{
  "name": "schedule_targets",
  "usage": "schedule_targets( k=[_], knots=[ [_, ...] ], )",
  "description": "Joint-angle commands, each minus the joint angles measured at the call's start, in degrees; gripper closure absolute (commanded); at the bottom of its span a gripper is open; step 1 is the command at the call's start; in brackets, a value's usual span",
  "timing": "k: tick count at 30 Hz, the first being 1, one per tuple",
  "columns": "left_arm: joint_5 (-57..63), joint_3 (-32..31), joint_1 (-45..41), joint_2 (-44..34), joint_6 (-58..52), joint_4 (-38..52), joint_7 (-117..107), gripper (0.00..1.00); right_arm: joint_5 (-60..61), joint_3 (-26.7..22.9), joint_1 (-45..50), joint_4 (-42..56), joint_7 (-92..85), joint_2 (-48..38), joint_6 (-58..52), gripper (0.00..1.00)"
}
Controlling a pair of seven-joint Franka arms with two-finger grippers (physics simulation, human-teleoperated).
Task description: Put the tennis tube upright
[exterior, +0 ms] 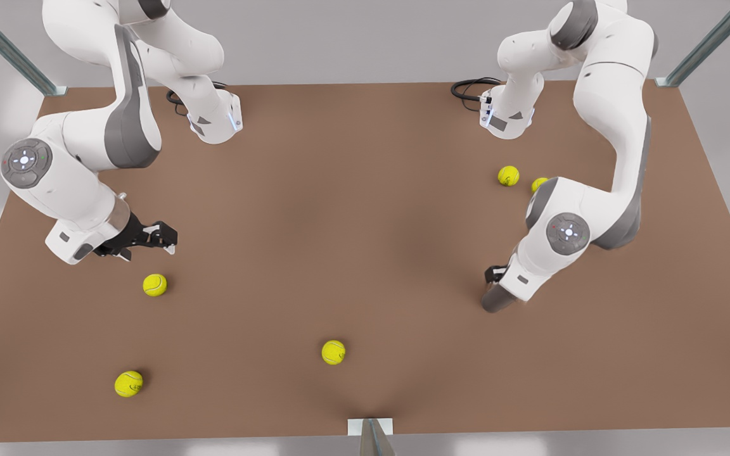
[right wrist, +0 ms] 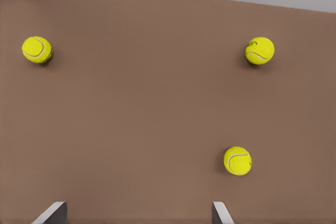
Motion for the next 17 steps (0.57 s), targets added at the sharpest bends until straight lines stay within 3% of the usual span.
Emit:
schedule_targets(
  k=[1, 4, 8, 9, 10, 12, 17],
  knots=[
    [0.1, -0.2, 0.0, -0.6, -2.2, 0.9, 0.1, 0.00, 0.0, 0.0, 0.0, 0.0, 0.0, 0.0, 0.0, 0.00],
    [0.1, -4.1, -0.2, -1.4, -21.5, 13.3, 0.1, 0.00, 0.0, 0.0, 0.0, -0.1, 0.0, 0.0, 0.0, 0.00],
    [0.2, -3.9, 2.0, -4.6, -25.8, 15.4, 4.4, 0.00, 0.0, 0.0, 0.0, -0.1, 0.0, 0.0, 0.0, 0.00],
    [-0.5, -0.4, -1.4, -5.0, -26.8, 15.4, 7.7, 0.00, 0.0, 0.0, 0.0, -0.1, 0.0, 0.0, 0.0, 0.00],
    [-11.0, 19.7, -12.3, -9.8, -28.0, 14.5, 17.2, 0.00, 0.0, 0.0, 0.0, -0.1, 0.0, 0.0, 0.0, 0.00],
    [-14.4, 21.0, -11.7, -25.0, -14.2, -6.9, 17.3, 0.00, 0.0, 0.0, 0.0, -0.1, 0.0, 0.0, 0.0, 0.00],
    [-14.4, 20.8, -12.4, -25.1, -16.2, -6.6, 16.9, 0.00, 0.0, 0.0, 0.0, -0.1, 0.0, 0.0, -0.1, 0.00]
  ],
)
